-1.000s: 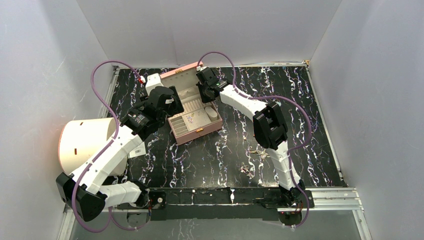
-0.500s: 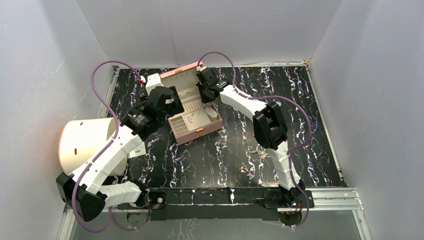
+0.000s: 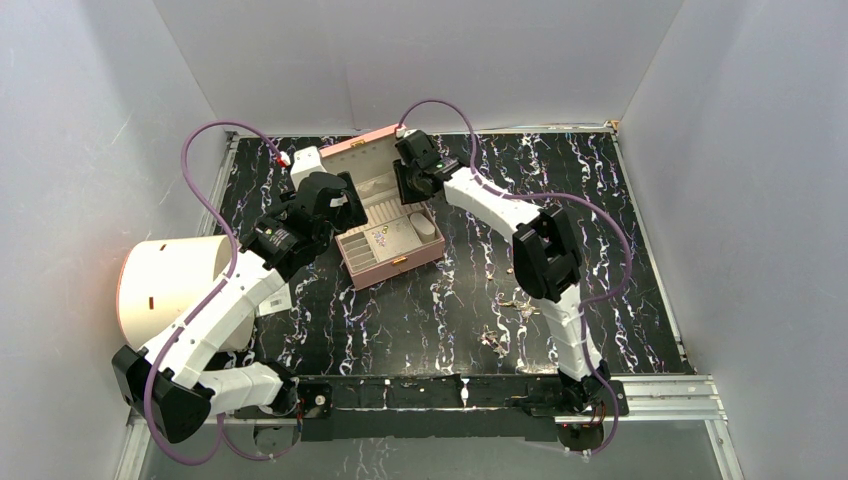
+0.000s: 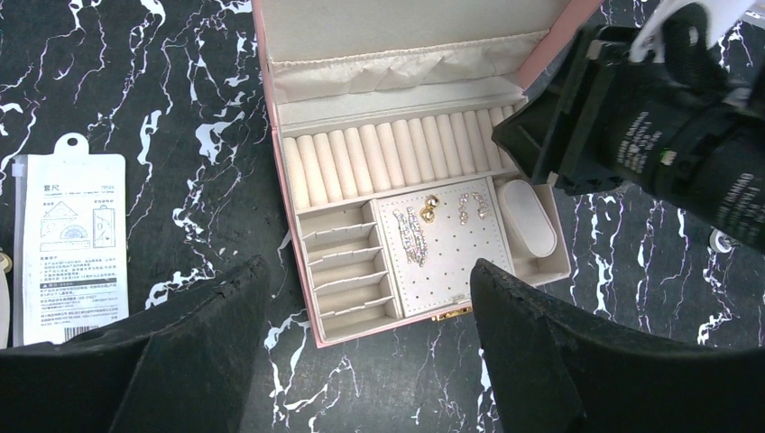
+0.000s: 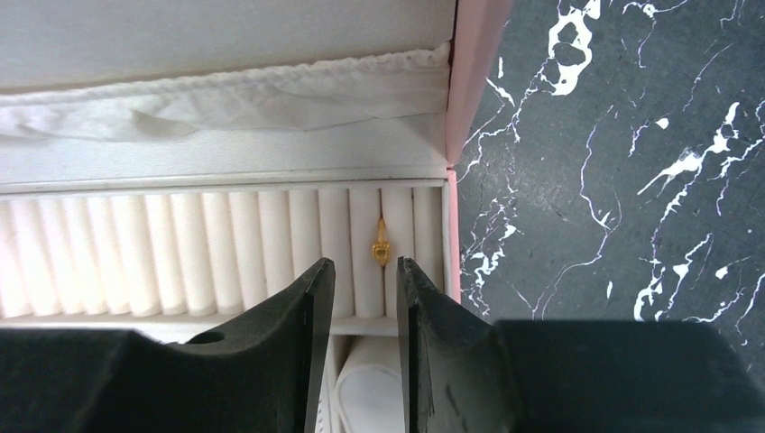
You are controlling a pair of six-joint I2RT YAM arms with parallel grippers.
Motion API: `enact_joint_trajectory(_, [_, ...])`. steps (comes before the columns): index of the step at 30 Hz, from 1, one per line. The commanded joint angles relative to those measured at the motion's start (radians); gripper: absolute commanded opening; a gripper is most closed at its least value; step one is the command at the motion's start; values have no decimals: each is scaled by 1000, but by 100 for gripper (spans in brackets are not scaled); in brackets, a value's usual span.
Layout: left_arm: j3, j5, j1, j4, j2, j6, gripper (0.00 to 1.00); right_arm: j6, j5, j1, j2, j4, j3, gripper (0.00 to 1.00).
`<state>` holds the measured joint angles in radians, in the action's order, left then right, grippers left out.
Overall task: Organize the mixed jewelry
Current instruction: Place the jewelry in the jewelry box, then pick up the jewelry from the center of the board.
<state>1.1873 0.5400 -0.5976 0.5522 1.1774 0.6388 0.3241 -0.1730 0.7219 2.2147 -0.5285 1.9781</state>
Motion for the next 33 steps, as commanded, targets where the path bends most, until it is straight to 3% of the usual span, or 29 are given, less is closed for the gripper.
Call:
enact_joint_trajectory(1, [9, 9, 5, -17, -21, 4, 78, 43, 34, -16, -119, 32, -27, 41])
enact_joint_trajectory(11, [11, -34, 5, -32, -37, 15, 79, 67, 115, -35, -265, 62, -159, 40])
enact_joint_trajectory(16, [-18, -200, 5, -146, -51, -54, 79, 109, 74, -41, -454, 14, -331, 40])
enact_joint_trajectory(21, [-82, -309, 5, -267, -82, -55, 79, 272, -44, -44, -650, -68, -560, 42])
enact_joint_trajectory(25, [-88, -352, 5, -293, -66, -49, 79, 445, -152, -53, -758, -183, -717, 52])
enact_joint_trajectory(29, [-81, -377, 5, -293, -42, -38, 79, 584, -159, -128, -793, -300, -786, 59])
enact_joint_trajectory(33, [-76, -378, 5, -288, -26, -22, 79, 648, -78, -284, -810, -338, -868, 58])
